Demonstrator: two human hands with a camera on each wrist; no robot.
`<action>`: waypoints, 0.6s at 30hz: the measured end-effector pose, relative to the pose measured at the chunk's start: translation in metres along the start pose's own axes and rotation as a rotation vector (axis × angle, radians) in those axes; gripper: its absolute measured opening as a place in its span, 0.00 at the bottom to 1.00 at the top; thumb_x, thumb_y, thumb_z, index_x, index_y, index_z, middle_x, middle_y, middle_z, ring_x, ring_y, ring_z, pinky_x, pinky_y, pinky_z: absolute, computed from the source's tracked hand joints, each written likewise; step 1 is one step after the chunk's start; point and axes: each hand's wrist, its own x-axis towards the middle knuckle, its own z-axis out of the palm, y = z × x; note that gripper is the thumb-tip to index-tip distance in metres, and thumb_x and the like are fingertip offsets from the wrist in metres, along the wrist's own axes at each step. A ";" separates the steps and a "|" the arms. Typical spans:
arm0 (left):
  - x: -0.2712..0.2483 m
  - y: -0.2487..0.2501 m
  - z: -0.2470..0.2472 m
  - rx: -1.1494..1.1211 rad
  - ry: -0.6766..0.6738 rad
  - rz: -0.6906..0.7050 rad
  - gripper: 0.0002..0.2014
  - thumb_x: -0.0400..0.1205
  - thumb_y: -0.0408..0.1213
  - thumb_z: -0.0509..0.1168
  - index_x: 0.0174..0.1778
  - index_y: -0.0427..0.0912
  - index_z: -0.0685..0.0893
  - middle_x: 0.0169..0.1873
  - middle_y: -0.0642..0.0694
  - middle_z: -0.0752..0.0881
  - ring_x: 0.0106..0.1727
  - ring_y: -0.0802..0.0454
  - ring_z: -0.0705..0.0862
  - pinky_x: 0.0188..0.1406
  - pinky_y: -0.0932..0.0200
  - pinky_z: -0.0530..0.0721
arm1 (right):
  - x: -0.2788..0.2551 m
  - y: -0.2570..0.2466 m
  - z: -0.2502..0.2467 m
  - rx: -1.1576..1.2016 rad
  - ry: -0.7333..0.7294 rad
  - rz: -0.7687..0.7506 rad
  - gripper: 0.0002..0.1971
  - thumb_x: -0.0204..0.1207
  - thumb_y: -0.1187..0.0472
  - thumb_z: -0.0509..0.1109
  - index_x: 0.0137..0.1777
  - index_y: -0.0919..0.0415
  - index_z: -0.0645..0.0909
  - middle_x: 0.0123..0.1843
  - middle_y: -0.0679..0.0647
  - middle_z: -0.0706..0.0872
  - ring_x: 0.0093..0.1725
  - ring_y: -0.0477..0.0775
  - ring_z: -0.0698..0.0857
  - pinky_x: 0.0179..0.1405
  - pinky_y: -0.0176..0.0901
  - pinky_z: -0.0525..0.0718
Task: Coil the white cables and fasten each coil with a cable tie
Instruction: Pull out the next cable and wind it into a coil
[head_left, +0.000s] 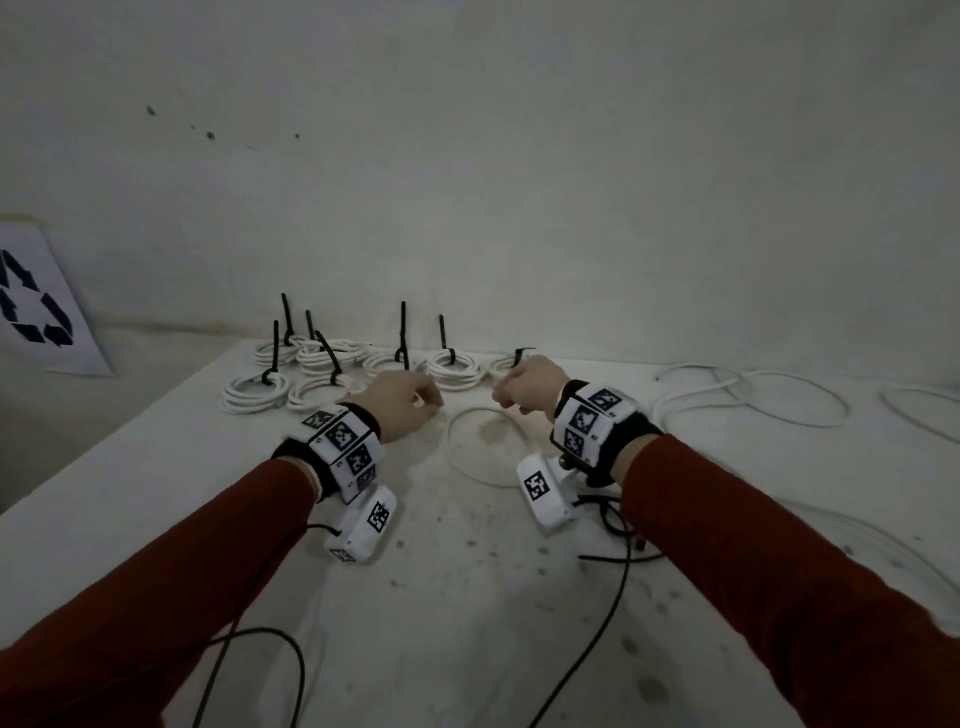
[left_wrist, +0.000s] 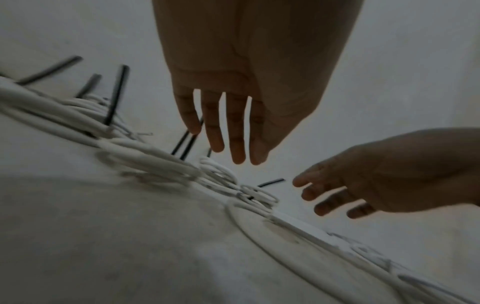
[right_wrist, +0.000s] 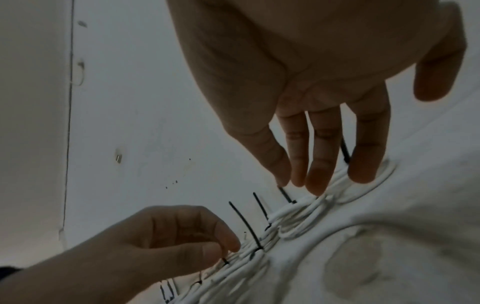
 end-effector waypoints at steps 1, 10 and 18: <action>0.000 0.013 0.004 0.020 -0.038 0.062 0.07 0.81 0.37 0.66 0.53 0.42 0.86 0.50 0.50 0.85 0.51 0.55 0.78 0.49 0.66 0.70 | -0.007 0.008 -0.008 -0.037 0.002 -0.001 0.14 0.76 0.63 0.70 0.59 0.70 0.84 0.45 0.58 0.84 0.44 0.54 0.82 0.53 0.48 0.83; -0.005 0.095 0.053 0.231 -0.449 0.235 0.10 0.74 0.43 0.74 0.49 0.46 0.88 0.46 0.50 0.88 0.44 0.55 0.82 0.43 0.64 0.75 | -0.071 0.049 -0.044 -0.216 -0.179 -0.012 0.15 0.77 0.56 0.72 0.56 0.68 0.87 0.43 0.53 0.89 0.51 0.57 0.88 0.59 0.49 0.86; -0.003 0.098 0.058 0.380 -0.412 0.185 0.13 0.79 0.38 0.69 0.58 0.38 0.85 0.58 0.42 0.85 0.59 0.44 0.82 0.55 0.59 0.77 | -0.096 0.064 -0.055 -0.447 -0.183 -0.070 0.15 0.75 0.56 0.75 0.57 0.64 0.88 0.57 0.59 0.89 0.53 0.57 0.86 0.57 0.47 0.82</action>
